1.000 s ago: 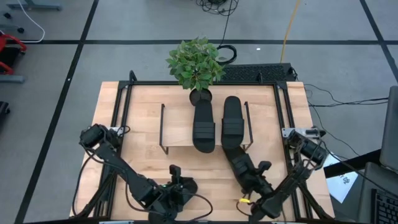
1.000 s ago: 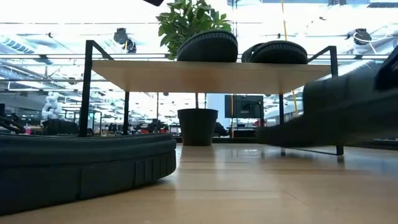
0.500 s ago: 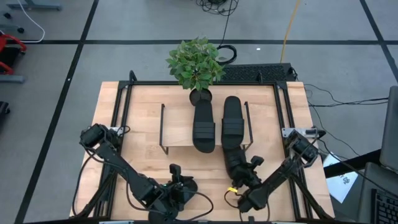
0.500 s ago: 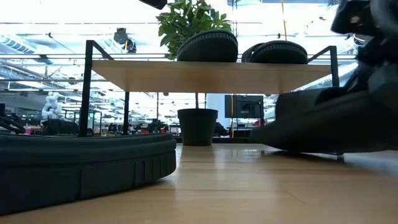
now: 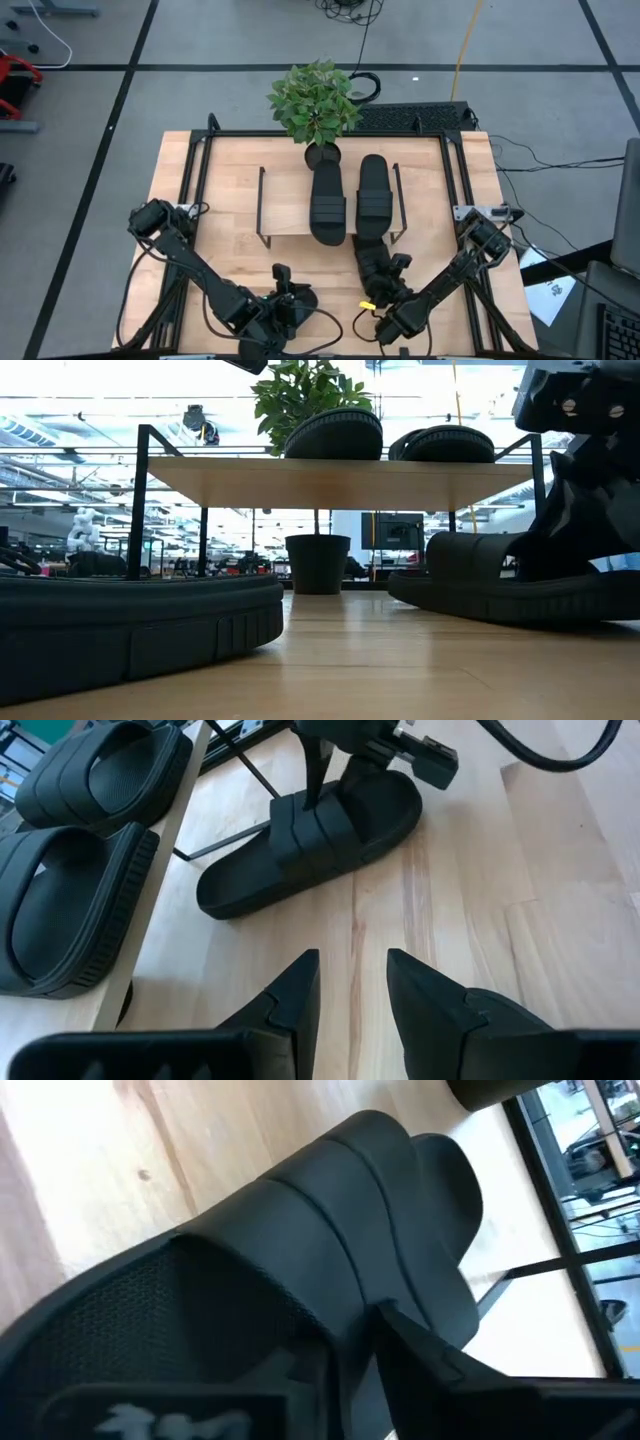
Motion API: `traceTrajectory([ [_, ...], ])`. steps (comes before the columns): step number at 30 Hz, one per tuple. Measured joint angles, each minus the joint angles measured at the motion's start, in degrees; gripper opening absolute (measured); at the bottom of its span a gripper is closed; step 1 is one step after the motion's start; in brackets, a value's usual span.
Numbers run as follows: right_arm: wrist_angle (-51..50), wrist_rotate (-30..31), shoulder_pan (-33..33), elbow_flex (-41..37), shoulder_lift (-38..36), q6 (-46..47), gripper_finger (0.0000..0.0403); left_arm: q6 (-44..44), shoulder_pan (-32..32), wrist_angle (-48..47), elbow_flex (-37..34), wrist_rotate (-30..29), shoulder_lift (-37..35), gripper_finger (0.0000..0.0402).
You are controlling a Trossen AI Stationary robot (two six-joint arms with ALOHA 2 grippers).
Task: Pick and place slides into the shelf
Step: Put the black slide under the shelf
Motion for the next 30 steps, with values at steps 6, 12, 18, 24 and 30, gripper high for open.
traceTrajectory([
  [6,1.0,-0.7,0.5,0.0,-1.2,0.2,0.0132,-0.2,0.0,0.0,0.0,0.1,0.0,0.0118],
  [12,1.3,-0.9,2.5,0.0,-5.4,1.2,0.0176,-0.1,0.0,0.0,0.0,0.1,0.0,0.0118],
  [18,-0.5,-0.5,5.7,0.0,-10.1,1.2,0.0165,-0.1,0.0,0.0,0.0,0.1,0.0,0.0118],
  [24,-5.2,-2.5,10.2,0.0,-11.7,0.8,0.0087,-0.1,0.0,0.0,0.0,0.2,0.0,0.0118],
  [30,-6.0,-4.9,12.4,-2.0,-11.7,0.3,0.0011,1.3,0.0,-0.1,0.0,0.2,0.0,0.0118],
])
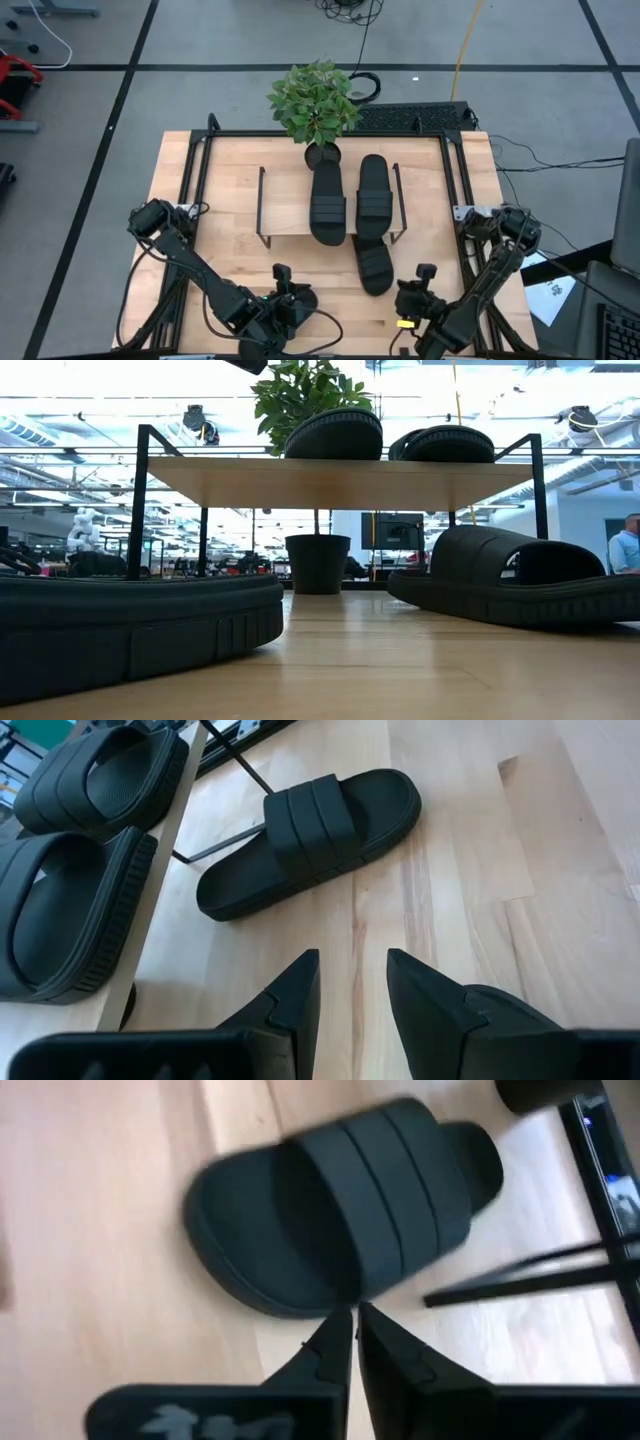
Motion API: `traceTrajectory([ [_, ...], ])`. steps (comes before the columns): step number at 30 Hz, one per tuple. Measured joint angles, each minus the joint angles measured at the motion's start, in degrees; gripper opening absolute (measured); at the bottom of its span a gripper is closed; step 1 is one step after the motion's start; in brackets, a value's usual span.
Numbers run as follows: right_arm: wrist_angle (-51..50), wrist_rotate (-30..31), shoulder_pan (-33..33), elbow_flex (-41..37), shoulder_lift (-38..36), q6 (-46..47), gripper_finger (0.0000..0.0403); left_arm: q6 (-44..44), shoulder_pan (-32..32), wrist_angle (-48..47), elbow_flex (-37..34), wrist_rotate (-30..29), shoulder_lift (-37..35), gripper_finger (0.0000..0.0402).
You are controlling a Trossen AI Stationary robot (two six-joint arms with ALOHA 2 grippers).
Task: Pick and place slides into the shelf
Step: Put the black slide under the shelf
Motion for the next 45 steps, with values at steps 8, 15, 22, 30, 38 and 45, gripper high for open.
traceTrajectory([
  [8,3.6,-3.1,-0.9,-9.2,0.0,6.7,0.0003,0.6,0.0,0.0,0.0,0.0,0.0,0.0118],
  [15,17.1,-5.6,-1.9,-15.9,-1.3,3.2,0.0001,1.5,0.0,-0.1,0.0,0.0,0.0,0.0118],
  [22,22.7,-5.6,-2.9,-20.0,-2.7,1.3,0.0,1.5,0.0,-0.1,0.0,0.0,0.0,0.0118],
  [30,28.5,-3.9,-4.2,-22.7,-2.8,-0.7,0.0,1.5,0.0,-0.2,0.0,0.0,0.0,0.0118],
  [38,32.3,-2.2,-4.5,-22.8,-2.7,-4.4,0.0,1.4,0.0,-0.1,0.0,0.0,0.0,0.0118],
  [45,36.5,-1.3,-5.0,-22.8,-2.6,-7.9,0.0,1.2,0.0,-0.1,0.0,0.0,0.0,0.0118],
])
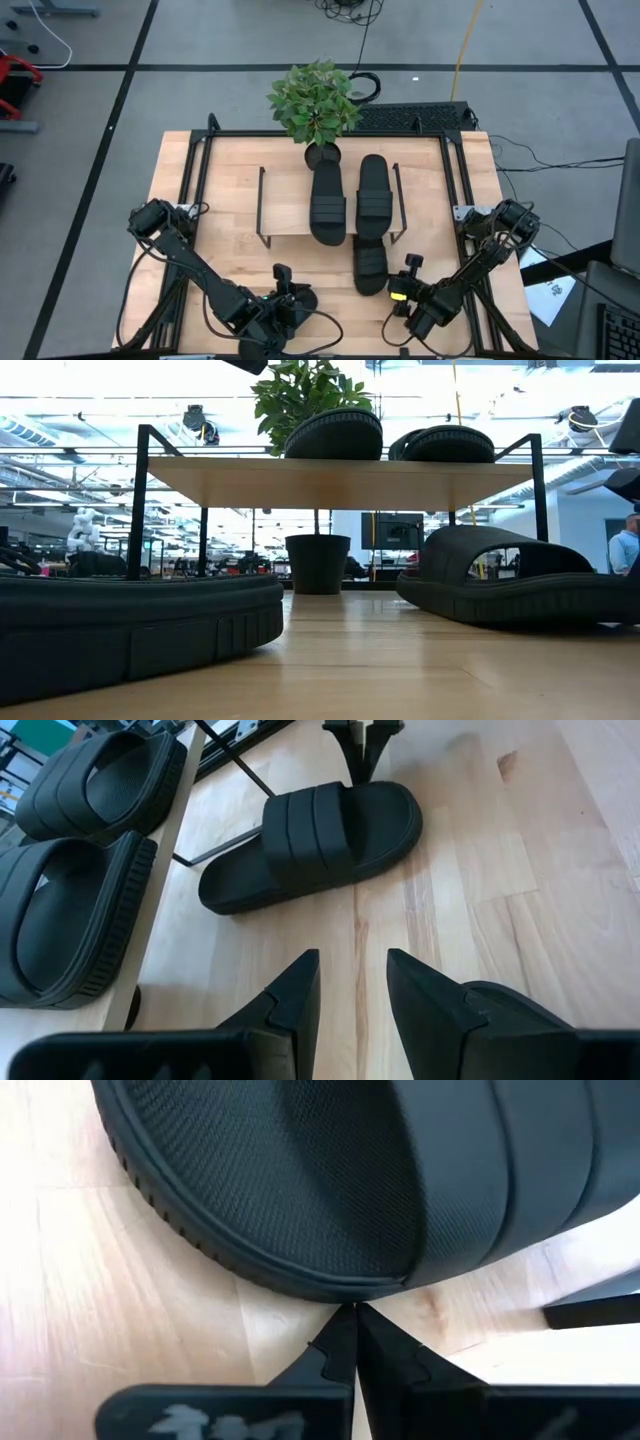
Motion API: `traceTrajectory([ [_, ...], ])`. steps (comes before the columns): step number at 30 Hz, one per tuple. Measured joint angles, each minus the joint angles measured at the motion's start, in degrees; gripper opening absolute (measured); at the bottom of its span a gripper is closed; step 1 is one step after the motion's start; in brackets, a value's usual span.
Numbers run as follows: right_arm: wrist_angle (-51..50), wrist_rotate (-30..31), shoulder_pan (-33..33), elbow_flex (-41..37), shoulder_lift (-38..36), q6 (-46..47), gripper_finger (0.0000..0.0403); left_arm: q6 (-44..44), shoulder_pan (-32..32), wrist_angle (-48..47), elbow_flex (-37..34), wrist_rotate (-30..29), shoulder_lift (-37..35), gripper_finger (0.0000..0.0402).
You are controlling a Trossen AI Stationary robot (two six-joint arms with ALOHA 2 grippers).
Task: Pick and place slides into the shelf
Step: Put the black slide under the shelf
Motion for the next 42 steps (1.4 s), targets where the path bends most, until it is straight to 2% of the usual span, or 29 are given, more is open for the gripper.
traceTrajectory([
  [13,2.0,-0.1,-0.2,0.1,0.0,-2.6,0.0,-0.5,0.0,0.1,0.0,0.0,0.0,0.0118],
  [19,-1.7,-0.8,0.1,0.2,-0.2,1.5,0.0,-1.4,0.0,0.0,0.0,0.0,0.0,0.0118],
  [25,-6.9,-5.3,2.3,0.0,-4.3,5.4,0.0,-1.3,0.0,-0.1,0.0,0.0,0.0,0.0118],
  [29,-1.8,-6.9,4.0,0.0,-8.0,-0.8,0.0,-1.2,0.0,-0.6,0.0,0.0,0.0,0.0118],
  [35,17.0,-11.1,3.1,-0.8,-9.5,-19.9,0.0,-1.2,0.3,-1.0,0.0,0.0,0.0,0.0118],
  [42,21.8,-10.7,-1.4,-1.3,-9.5,-23.1,0.0,-1.4,0.5,-1.0,0.0,0.0,0.0,0.0118],
])
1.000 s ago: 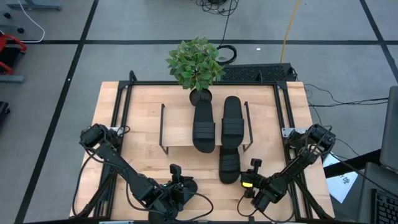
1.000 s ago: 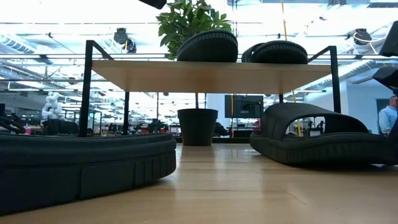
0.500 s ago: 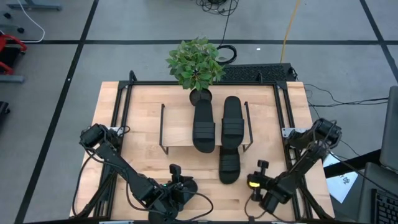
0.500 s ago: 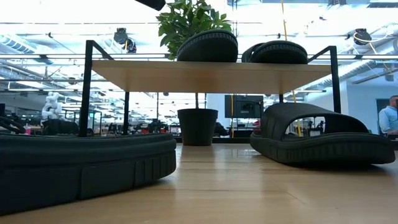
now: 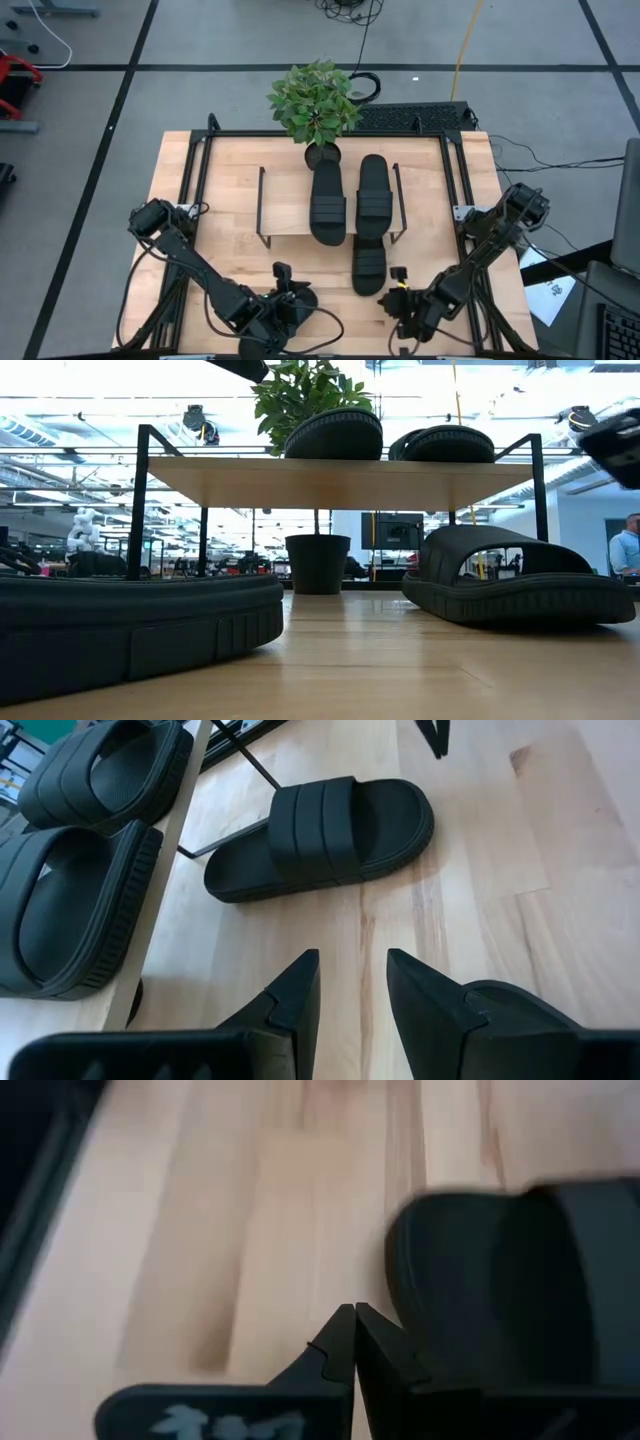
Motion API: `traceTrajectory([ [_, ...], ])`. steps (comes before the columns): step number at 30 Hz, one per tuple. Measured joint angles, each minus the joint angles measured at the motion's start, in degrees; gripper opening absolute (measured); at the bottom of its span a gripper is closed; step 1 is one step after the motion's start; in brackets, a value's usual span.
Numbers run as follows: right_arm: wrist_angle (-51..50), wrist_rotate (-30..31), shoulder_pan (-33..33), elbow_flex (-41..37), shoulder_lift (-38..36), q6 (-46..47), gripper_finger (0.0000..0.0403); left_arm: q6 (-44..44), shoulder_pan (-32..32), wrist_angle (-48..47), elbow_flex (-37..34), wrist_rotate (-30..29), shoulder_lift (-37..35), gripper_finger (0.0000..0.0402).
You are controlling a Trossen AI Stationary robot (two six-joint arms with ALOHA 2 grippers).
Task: Pick and place slides into the shelf
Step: Put the black slide under the shelf
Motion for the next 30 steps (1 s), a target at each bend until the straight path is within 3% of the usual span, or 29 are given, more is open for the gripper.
traceTrajectory([
  [8,9.7,-1.3,-1.6,0.0,0.3,-2.9,0.0,-1.0,-0.2,0.0,0.0,0.0,0.0,0.0118],
  [20,18.1,-3.2,-3.8,0.0,7.7,-1.5,0.0,-1.1,-0.2,0.1,0.0,0.0,0.0,0.0118],
  [30,14.0,-0.9,-6.1,0.0,8.5,-1.3,0.0,-0.9,-0.2,0.2,0.0,0.0,0.0,0.0118],
])
